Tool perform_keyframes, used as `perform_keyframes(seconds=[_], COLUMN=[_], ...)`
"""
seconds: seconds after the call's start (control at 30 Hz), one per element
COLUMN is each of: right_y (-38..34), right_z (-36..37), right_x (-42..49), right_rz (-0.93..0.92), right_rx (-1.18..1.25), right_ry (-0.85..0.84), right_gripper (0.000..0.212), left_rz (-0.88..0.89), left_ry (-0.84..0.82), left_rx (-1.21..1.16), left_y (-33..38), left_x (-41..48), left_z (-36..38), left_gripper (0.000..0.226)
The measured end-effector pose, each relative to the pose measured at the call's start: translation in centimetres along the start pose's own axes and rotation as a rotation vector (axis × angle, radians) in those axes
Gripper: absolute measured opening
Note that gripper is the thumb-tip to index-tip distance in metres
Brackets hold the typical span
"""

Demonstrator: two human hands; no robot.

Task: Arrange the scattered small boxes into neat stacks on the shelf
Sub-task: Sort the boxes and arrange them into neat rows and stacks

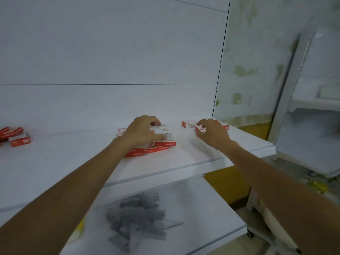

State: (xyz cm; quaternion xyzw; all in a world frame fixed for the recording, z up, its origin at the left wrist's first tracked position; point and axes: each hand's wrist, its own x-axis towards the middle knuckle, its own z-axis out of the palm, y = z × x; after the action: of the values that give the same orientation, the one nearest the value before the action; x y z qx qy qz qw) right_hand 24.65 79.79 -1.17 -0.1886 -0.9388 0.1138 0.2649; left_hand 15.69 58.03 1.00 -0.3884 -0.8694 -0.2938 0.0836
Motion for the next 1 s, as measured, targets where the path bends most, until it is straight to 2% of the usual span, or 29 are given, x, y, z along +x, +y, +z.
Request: perform_keyframes(seconds=[0.23,0.43,0.57,0.67,0.77,1.0], right_y=[11.2,19.9,22.2,23.3,23.6,20.8], right_z=[-3.4,-6.0,-6.0,-5.3,-4.4,-3.0], right_x=[3.9,6.8,8.0,8.8,9.3,10.2], right_rz=[-0.01,-0.013,-0.053,-0.08,-0.099,-0.18], right_rx=[-0.05,-0.028,-0.012,0.004,0.027,0.077], right_ry=[-0.028,-0.034,-0.085,-0.109,-0.141,-0.168], right_gripper=[0.044,0.043,0.044,0.043,0.042,0.041], left_rz=[0.02,0.052,0.05,0.04,0.018,-0.012], left_ry=[0.025,0.012,0.031,-0.022,-0.115,-0.013], left_rx=[-0.066,-0.097,-0.111,0.058,0.189,0.161], left_y=[7.9,14.3,16.3,16.7,16.2,15.9], left_x=[7.0,12.3,14.4,14.9,14.6,14.1], left_z=[8.3,15.3,17.4,19.2,20.7,18.6], left_gripper=[0.048,0.048,0.052,0.057,0.053,0.048])
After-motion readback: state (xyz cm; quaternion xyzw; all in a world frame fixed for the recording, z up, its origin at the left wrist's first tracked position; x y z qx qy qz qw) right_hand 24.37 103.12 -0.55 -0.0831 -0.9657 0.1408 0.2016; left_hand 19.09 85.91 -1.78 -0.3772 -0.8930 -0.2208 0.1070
